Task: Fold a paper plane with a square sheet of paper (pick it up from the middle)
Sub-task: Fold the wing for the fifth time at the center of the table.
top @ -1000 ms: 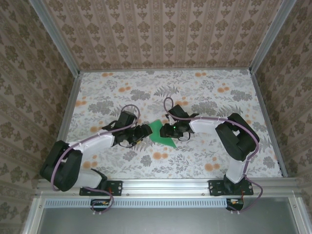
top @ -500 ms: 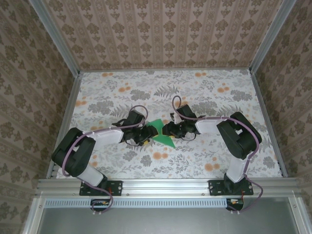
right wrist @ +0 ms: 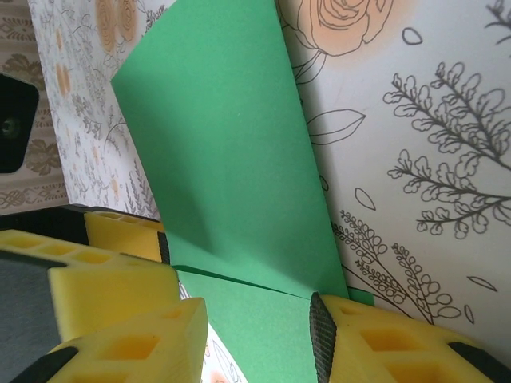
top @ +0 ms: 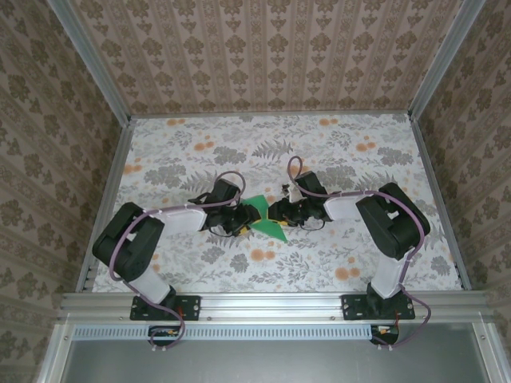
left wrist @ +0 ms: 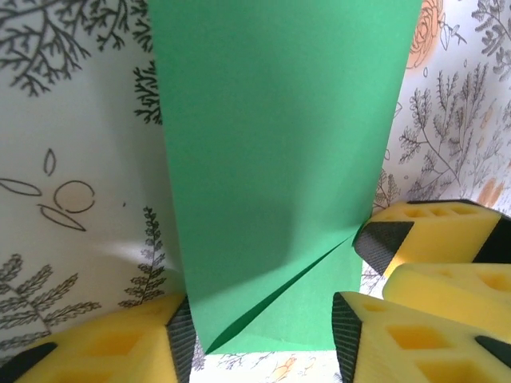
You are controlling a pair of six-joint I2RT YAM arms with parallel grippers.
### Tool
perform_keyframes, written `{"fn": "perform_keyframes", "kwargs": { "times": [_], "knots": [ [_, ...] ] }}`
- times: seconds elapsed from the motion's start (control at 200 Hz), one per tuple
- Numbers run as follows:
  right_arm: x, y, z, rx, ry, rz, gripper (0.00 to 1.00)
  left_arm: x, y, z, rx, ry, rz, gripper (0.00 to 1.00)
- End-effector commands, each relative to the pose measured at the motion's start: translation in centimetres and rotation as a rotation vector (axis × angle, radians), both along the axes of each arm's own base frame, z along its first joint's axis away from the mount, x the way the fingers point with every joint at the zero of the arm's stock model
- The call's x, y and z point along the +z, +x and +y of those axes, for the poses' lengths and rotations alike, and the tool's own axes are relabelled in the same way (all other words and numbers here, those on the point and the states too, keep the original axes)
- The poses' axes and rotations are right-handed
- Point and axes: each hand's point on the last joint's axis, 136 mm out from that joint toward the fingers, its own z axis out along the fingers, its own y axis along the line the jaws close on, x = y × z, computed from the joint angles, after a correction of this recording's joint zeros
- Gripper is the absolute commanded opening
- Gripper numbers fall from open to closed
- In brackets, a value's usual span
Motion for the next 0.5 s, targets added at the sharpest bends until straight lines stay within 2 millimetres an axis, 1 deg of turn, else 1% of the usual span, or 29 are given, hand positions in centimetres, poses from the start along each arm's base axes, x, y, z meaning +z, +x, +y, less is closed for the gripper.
{"fn": "perform_keyframes", "kwargs": {
  "times": [0.0, 0.08, 0.175, 0.27, 0.375, 0.445, 0.495],
  "knots": [
    [-1.9, -1.1, -1.3, -0.024, -0.035, 0.071, 0.42, 1.3, 1.1, -1.4, -0.005, -0.053, -0.029, 0.43],
    [-1.2, -0.9, -1.0, -0.012, -0.013, 0.044, 0.43, 1.4, 1.3, -1.6, -0.005, -0.063, -0.036, 0.35],
    [0.5, -0.7, -0.5, 0.025, 0.03, -0.018, 0.43, 1.5, 1.6, -1.7, -0.002, -0.07, -0.048, 0.28],
    [2.1, -0.2, -0.3, 0.051, 0.038, -0.099, 0.43, 1.6, 1.8, -1.6, 0.01, -0.081, -0.06, 0.17],
    [3.3, 0.3, -0.8, 0.057, 0.007, -0.183, 0.48, 1.8, 1.8, -1.5, 0.017, -0.08, -0.063, 0.13],
    [3.9, 0.4, -1.1, 0.067, -0.023, -0.253, 0.54, 1.8, 1.6, -1.4, 0.021, -0.077, -0.057, 0.11],
    [4.0, 0.4, -1.6, 0.07, -0.077, -0.309, 0.58, 1.9, 1.7, -1.3, 0.027, -0.075, -0.056, 0.1]
  ]
}}
